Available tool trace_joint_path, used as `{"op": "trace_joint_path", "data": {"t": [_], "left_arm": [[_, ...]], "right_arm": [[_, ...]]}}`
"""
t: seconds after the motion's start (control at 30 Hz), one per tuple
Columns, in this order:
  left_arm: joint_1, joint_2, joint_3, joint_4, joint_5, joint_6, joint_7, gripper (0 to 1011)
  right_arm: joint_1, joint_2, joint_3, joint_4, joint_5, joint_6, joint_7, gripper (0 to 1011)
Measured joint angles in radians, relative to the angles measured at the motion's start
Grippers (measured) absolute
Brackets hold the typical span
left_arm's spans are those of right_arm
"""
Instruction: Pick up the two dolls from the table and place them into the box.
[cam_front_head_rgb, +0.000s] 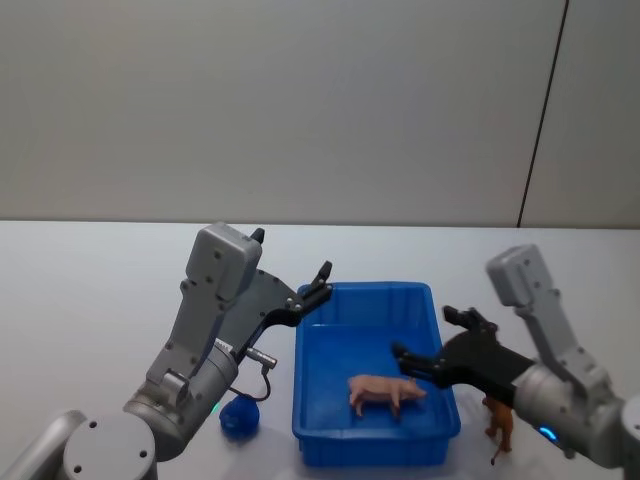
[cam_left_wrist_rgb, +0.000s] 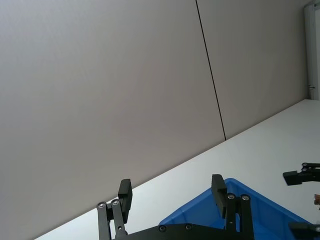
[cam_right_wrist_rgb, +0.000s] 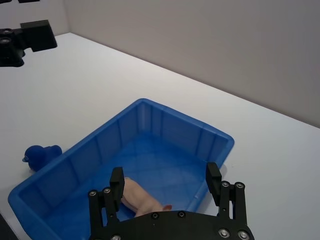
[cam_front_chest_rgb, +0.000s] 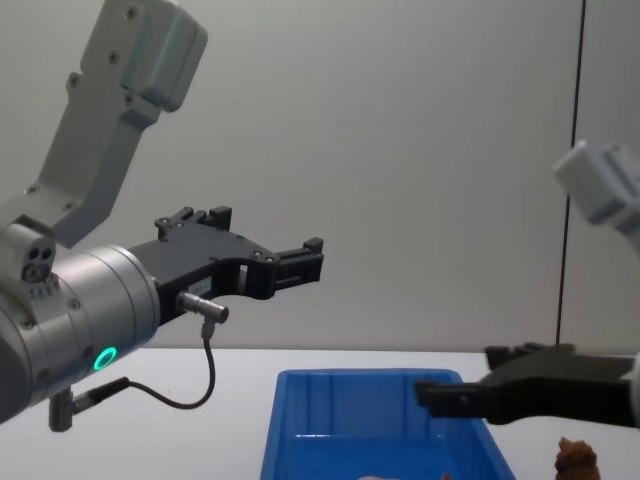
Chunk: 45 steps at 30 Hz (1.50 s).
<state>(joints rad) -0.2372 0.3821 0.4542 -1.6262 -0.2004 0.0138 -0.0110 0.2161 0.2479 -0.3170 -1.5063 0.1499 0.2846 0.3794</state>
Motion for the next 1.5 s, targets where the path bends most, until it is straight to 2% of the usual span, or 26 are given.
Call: {"op": "trace_joint_path", "data": {"t": [0.37,0.57,1.0,1.4,1.5], "left_arm": [[0.000,0.000,0.000,0.000,0.000,0.000,0.000,1001],[0.000,0.000,0.000,0.000,0.000,0.000,0.000,1001],[0.000,0.000,0.000,0.000,0.000,0.000,0.000,1001],[0.000,0.000,0.000,0.000,0.000,0.000,0.000,1001],[0.000,0.000,0.000,0.000,0.000,0.000,0.000,1001]], "right_arm": [[-0.081,0.065,0.040,-0.062,0.074,0.009,-0.068,1001],[-0.104,0.086,0.054,-0.069,0.096,0.026,-0.100,1001],[-0.101,0.092,0.065,-0.036,0.107,0.065,-0.135,1001],[-0.065,0.072,0.062,0.029,0.115,0.120,-0.138,1001],[-0.055,0.065,0.061,0.047,0.116,0.131,-0.135,941]]}}
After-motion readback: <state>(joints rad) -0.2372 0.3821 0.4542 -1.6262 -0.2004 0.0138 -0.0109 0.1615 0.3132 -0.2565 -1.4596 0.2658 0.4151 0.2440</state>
